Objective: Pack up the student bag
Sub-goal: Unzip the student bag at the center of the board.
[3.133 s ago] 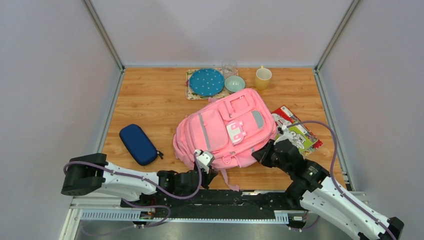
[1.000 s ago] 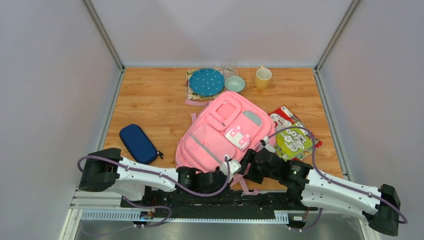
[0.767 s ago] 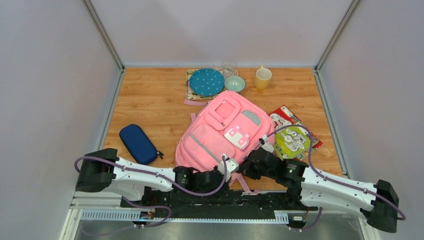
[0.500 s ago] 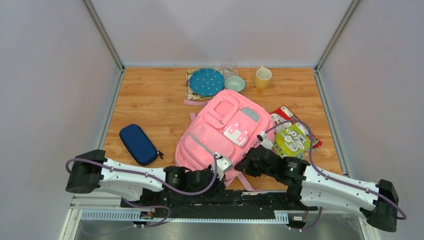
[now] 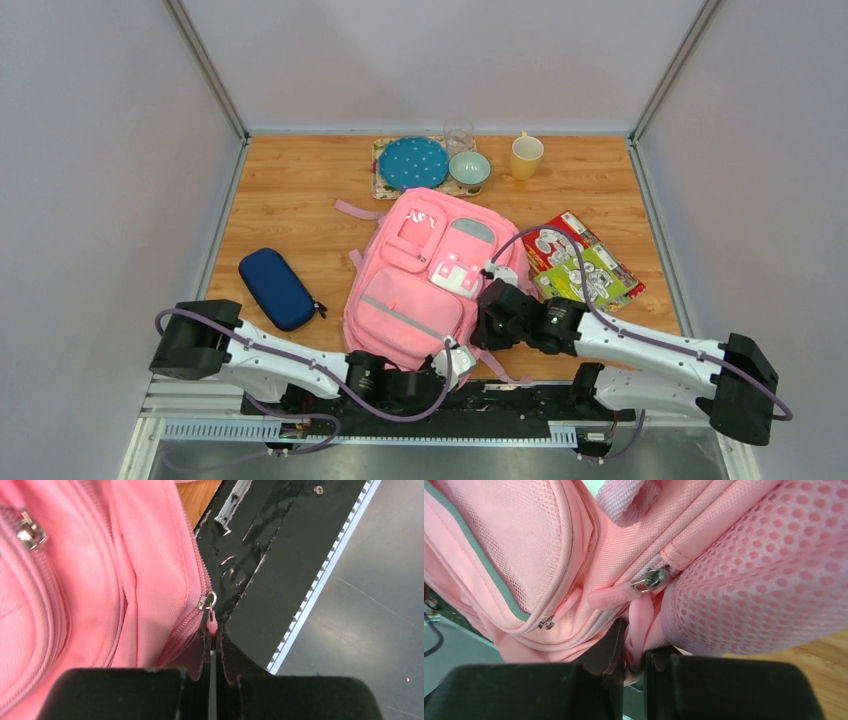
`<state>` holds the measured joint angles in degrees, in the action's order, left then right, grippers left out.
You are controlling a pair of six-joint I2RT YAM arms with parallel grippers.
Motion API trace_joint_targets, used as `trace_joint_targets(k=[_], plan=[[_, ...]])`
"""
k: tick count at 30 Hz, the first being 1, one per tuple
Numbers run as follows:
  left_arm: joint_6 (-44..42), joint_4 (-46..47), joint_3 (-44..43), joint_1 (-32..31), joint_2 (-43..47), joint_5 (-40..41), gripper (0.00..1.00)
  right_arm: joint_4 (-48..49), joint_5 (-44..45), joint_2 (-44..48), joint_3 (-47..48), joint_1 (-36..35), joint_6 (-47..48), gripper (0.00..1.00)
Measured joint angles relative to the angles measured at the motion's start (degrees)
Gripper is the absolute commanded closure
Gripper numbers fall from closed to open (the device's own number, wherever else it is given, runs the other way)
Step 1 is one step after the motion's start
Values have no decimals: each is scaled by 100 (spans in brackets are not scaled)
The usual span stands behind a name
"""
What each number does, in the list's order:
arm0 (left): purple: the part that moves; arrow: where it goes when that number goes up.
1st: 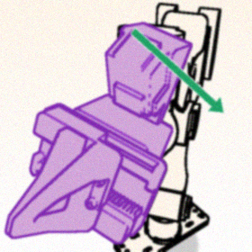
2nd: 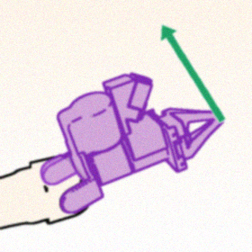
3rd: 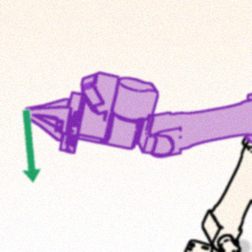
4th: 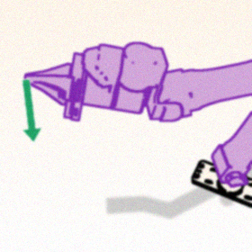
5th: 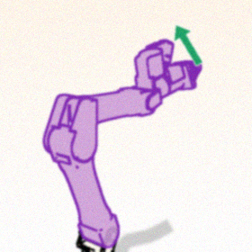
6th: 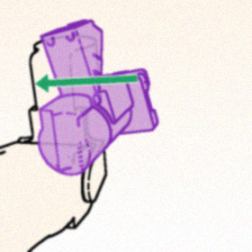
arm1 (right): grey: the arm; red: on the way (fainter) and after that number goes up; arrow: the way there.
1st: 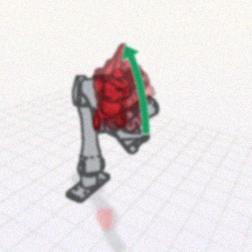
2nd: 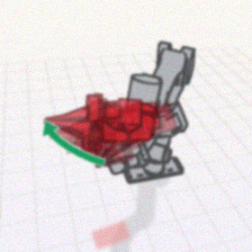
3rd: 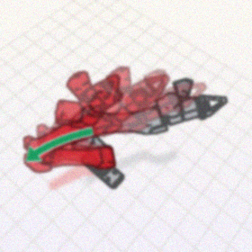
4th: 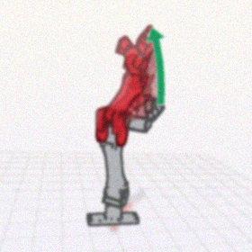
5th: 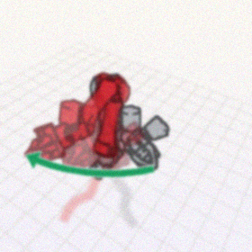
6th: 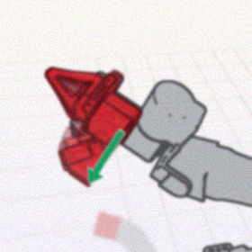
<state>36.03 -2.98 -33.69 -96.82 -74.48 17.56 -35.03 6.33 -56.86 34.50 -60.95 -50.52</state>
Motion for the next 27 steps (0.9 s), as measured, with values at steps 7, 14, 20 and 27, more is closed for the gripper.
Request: trace_joint_targets(k=[7,14,20,27], plan=[[-15,-63,-334,-28,-291,398,100,-275,142,-743,710,227,756,100],[208,-214,-238,166,-273,695,100,-133,-201,-1508,1043,1766,1351,100],[680,-205,402,177,337,868,100,-369,-407,-2179,1644,2022,2048,100],[1082,-208,1102,175,1274,931,100,-382,-516,-2277,1781,2022,2138,54]])
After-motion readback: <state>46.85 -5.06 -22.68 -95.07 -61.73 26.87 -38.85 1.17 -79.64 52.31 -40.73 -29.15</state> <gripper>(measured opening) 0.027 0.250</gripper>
